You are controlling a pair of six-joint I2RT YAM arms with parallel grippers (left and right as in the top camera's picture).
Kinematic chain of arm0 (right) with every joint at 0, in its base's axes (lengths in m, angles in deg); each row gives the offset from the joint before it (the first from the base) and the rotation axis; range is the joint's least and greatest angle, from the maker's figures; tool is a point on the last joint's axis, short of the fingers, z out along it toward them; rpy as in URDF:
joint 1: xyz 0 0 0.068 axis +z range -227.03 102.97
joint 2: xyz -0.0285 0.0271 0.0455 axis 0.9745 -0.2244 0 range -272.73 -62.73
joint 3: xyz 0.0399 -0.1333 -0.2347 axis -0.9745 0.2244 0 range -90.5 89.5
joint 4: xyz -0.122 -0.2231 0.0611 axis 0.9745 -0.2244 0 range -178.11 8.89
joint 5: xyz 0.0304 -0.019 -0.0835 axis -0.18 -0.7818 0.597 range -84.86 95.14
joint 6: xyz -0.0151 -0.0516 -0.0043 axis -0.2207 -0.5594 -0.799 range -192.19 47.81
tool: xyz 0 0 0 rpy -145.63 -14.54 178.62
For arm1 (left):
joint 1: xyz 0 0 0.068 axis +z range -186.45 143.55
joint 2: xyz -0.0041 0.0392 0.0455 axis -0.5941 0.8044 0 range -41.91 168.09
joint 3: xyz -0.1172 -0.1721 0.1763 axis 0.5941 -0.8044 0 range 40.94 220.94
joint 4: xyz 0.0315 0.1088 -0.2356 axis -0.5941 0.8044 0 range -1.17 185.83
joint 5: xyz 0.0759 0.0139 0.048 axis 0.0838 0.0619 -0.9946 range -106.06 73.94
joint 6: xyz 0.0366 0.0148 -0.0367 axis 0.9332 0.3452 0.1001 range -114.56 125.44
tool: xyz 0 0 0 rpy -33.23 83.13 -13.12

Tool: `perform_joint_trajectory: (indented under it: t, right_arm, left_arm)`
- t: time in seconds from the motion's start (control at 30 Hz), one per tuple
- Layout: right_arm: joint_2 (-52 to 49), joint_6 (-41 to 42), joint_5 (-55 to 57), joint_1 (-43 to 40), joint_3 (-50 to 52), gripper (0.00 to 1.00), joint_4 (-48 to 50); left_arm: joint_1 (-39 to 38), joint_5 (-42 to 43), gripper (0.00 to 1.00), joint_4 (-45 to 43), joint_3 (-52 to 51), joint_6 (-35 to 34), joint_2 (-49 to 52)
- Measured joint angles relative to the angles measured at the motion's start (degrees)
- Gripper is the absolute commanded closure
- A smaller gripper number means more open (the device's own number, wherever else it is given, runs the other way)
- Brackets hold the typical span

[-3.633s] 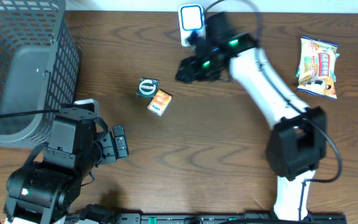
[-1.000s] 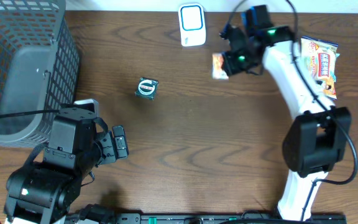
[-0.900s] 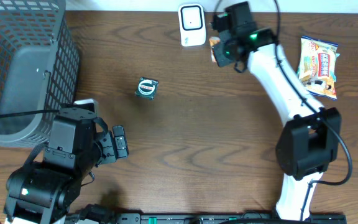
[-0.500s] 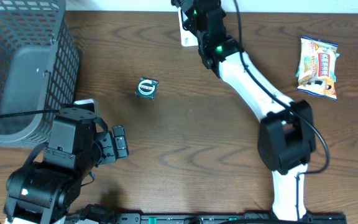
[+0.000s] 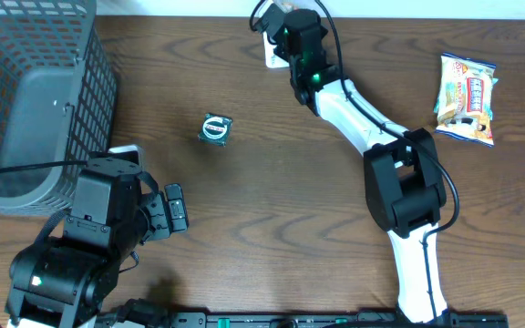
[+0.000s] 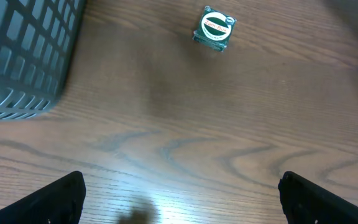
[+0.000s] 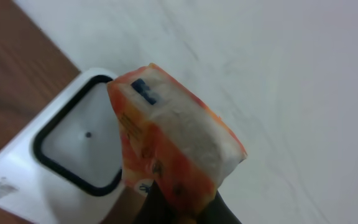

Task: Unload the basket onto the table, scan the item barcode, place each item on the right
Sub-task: 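Carry the orange box right and set it beside the wet-wipe pack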

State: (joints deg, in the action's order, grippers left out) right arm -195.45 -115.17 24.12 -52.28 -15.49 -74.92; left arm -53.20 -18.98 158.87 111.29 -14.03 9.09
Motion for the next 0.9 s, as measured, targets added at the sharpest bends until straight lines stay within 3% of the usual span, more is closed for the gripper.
perform_joint_trajectory:
  t: [0.2,0.6,0.9]
  right_arm:
    - [-0.02,-4.55,-3.74,0.02,0.02,0.99,-6.29]
    - [-0.02,-10.58,-0.98,-1.60,0.02,0.99,-5.64]
    - [-0.02,-22.58,2.45,-1.03,0.04,0.99,-1.09]
  left_arm:
    - [0.00,0.00,0.02,0.00,0.00,-0.02,0.00]
    - [0.00,0.00,0.02,0.00,0.00,-0.02,0.00]
    - [0.00,0.00,0.02,0.00,0.00,-0.02,0.00]
